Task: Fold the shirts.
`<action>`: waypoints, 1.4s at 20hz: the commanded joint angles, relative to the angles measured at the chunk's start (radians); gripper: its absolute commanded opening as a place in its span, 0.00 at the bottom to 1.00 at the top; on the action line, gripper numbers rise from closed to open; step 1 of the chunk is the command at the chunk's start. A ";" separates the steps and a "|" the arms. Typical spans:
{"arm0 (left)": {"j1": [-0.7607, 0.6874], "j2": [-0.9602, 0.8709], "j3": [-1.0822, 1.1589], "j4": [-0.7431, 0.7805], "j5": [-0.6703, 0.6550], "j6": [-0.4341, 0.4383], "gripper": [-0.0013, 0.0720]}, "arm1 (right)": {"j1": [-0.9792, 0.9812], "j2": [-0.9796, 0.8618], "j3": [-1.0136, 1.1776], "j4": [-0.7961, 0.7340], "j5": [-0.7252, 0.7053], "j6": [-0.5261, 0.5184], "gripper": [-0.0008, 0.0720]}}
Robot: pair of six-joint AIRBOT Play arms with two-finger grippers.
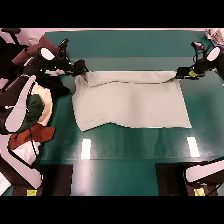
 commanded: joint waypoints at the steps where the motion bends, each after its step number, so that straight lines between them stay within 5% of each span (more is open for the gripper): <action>1: 0.000 -0.015 0.000 0.011 -0.007 0.001 0.20 | 0.004 -0.015 0.000 0.037 0.039 0.011 0.83; 2: 0.000 -0.021 0.001 0.010 -0.003 0.004 0.06 | 0.012 -0.015 0.000 0.035 0.043 0.011 0.83; 3: 0.000 -0.021 0.000 0.008 0.001 0.025 0.05 | 0.012 -0.015 0.000 0.035 0.050 0.011 0.83; 11: 0.000 -0.021 -0.002 0.185 -0.274 0.027 0.05 | -0.006 -0.015 0.000 0.023 0.159 0.036 0.83; 17: 0.001 -0.018 -0.019 0.285 -0.251 -0.037 0.05 | -0.012 0.002 -0.001 -0.051 0.242 0.056 0.83; 19: 0.001 -0.018 0.042 0.265 -0.262 -0.037 0.59 | -0.013 0.039 -0.001 -0.056 0.239 0.053 0.83; 23: 0.001 0.000 0.173 0.268 -0.428 -0.022 0.63 | -0.045 0.120 -0.073 -0.043 0.272 0.047 0.87; 28: 0.001 0.208 0.052 0.290 -0.536 0.004 0.63 | -0.198 0.326 -0.452 0.077 0.220 -0.064 0.87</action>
